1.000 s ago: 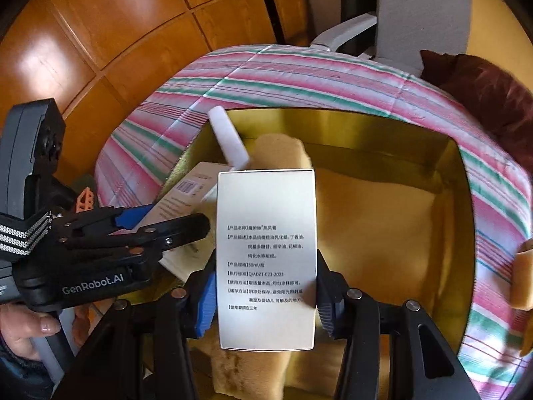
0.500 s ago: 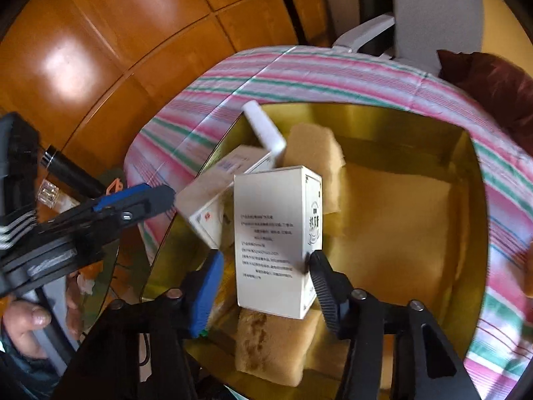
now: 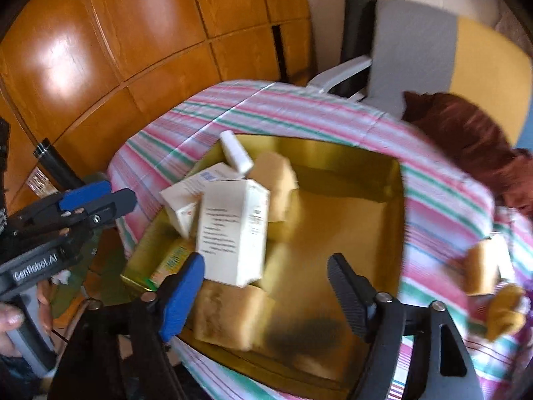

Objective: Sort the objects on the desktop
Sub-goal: 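Lift both tools away from the gold tray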

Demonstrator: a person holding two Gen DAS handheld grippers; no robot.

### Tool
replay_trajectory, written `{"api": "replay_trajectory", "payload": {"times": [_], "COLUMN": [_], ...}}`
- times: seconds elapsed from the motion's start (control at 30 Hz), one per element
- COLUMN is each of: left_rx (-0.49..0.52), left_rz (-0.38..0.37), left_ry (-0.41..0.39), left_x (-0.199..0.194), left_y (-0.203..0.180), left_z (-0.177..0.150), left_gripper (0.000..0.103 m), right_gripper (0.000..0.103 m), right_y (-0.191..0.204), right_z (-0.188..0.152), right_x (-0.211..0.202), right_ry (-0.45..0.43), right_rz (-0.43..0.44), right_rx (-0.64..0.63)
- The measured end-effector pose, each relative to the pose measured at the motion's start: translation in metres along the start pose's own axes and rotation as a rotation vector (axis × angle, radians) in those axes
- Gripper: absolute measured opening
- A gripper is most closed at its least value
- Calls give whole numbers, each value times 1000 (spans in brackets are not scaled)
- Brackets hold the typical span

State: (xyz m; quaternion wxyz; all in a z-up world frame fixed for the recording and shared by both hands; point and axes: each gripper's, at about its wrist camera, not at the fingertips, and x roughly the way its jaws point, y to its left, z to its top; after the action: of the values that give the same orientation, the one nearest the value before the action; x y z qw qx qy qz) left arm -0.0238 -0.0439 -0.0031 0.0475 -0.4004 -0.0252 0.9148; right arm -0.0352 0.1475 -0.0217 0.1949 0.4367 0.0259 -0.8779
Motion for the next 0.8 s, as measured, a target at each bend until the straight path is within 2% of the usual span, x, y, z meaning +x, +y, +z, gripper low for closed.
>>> {"api": "replay_trajectory", "payload": {"times": [0.27, 0.4, 0.53, 0.7, 0.8], "left_rx": [54, 82, 112, 159, 182], "left_rz": [-14, -28, -51, -114, -164], "left_ry": [-6, -4, 0, 17, 35], "left_x": [-5, -6, -6, -4, -2], "left_y": [-26, -41, -57, -81, -95], "left_z": [-5, -8, -11, -16, -20], "left_gripper": [59, 59, 59, 59, 64], "right_gripper": [89, 98, 98, 98, 98], "right_y": [-37, -55, -75, -105, -123], "right_z": [-24, -32, -42, -56, -64], "right_x": [-39, -54, -65, -78, -86], "right_ry": [-69, -104, -111, -108, -107], "right_rz": [-133, -166, -192, -223, -243], "right_rx": [-10, 14, 49, 105, 145]}}
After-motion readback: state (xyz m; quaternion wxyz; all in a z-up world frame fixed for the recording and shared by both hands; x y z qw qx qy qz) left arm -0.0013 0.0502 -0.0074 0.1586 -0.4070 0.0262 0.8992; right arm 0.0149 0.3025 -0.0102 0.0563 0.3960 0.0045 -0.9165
